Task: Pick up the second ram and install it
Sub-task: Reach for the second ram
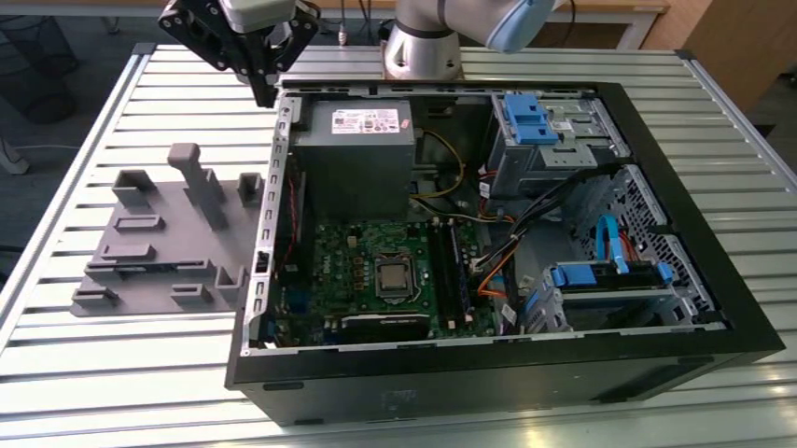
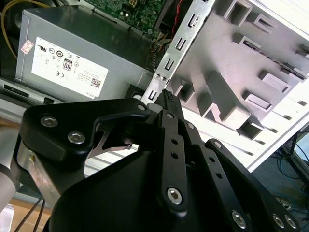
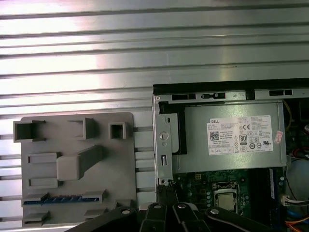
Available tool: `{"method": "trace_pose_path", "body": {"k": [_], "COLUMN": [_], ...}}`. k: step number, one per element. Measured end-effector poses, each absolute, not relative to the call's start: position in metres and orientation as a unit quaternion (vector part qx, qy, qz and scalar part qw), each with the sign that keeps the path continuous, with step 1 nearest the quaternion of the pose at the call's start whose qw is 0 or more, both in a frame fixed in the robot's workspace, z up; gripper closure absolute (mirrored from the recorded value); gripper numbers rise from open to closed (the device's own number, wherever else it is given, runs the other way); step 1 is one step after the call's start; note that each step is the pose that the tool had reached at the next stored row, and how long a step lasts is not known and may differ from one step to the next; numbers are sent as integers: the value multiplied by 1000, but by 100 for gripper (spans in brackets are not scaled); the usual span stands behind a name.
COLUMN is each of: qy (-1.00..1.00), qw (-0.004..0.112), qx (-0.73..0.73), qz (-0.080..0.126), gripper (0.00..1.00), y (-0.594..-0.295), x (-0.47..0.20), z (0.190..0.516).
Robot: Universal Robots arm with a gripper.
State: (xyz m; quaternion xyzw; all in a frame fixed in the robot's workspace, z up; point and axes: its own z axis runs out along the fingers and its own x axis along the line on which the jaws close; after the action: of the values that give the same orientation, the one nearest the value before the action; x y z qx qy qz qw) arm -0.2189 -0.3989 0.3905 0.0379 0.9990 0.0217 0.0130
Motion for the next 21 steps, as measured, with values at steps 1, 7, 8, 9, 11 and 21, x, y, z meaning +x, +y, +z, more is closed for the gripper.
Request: {"method": "trace_pose_path", "body": {"k": [1, 7, 8, 9, 11, 21], "qy": [999, 999, 999, 999, 999, 999], "qw": [13, 13, 13, 13, 13, 13], "qx": [38, 38, 38, 38, 38, 38], "qz": [22, 22, 22, 22, 22, 22], "gripper": [89, 89, 89, 89, 89, 89], "y": [-399, -399, -399, -399, -399, -399], "x": [-219, -223, -223, -224, -225, -230], "z": [390, 390, 390, 390, 390, 390]}}
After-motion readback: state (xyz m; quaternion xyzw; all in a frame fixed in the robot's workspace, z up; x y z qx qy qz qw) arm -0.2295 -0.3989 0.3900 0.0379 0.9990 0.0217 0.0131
